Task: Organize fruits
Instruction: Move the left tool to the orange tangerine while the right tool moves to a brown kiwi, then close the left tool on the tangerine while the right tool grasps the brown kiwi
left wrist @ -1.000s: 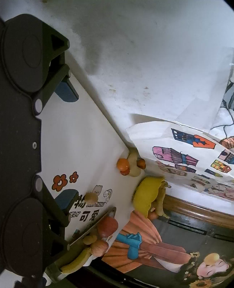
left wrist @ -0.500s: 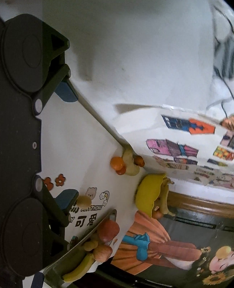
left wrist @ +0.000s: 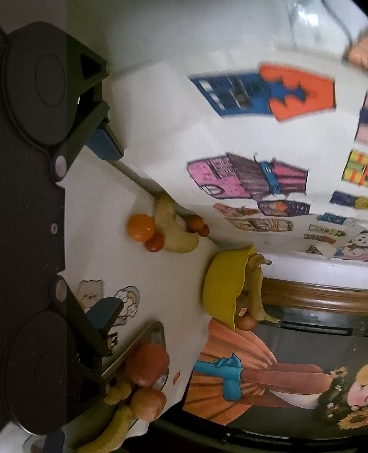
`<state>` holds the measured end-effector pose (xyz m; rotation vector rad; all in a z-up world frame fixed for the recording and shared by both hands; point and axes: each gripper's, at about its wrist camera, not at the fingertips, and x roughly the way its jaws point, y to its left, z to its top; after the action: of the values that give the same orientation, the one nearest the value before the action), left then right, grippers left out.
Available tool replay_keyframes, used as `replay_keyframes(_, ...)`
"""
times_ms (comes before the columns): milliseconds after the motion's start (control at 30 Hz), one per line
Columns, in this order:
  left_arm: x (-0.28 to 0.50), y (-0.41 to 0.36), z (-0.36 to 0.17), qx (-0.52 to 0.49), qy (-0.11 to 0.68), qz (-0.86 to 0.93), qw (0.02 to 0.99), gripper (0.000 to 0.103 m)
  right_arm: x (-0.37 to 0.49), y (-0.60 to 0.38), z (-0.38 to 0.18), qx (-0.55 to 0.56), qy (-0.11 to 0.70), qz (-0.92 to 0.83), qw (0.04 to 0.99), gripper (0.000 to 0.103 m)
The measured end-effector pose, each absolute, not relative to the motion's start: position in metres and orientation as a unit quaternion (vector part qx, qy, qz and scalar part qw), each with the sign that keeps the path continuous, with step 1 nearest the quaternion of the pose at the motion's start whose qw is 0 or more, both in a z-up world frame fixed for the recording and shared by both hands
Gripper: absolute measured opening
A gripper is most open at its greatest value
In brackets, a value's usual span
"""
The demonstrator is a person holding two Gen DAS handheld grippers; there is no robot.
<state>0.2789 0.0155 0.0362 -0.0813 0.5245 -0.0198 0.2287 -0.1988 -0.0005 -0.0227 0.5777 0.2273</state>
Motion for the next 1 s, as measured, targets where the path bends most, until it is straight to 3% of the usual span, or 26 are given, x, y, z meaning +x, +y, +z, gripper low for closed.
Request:
replay_keyframes(200,0.306,0.005,0.033,-0.006,0.265,-0.019,0.964,0.102,0.253,-0.184,-0.001,-0.025,0.274,0.163,0.948,0.102)
replay_keyframes(367,0.325,-0.004,0.026,0.018,0.273,-0.03,0.961,0.096,0.274,-0.174,-0.005,-0.019,0.272,0.194,0.942,0.091)
replay_keyframes(633,0.348,-0.006,0.016,0.018,0.282,-0.032,0.959,0.077,0.298,-0.17,-0.014,-0.016,0.287,0.203,0.936,0.072)
replay_keyframes(733,0.353,-0.005,0.013,0.015,0.285,-0.03,0.958,0.069,0.304,-0.171,-0.016,-0.002,0.299,0.216,0.929,0.058)
replay_keyframes(900,0.361,-0.001,0.01,0.005,0.291,-0.025,0.956,0.054,0.31,-0.171,-0.018,0.007,0.305,0.224,0.926,0.057)
replay_keyframes(1000,0.364,0.003,0.008,-0.003,0.294,-0.016,0.956,0.041,0.312,-0.169,-0.018,0.007,0.306,0.227,0.925,0.051)
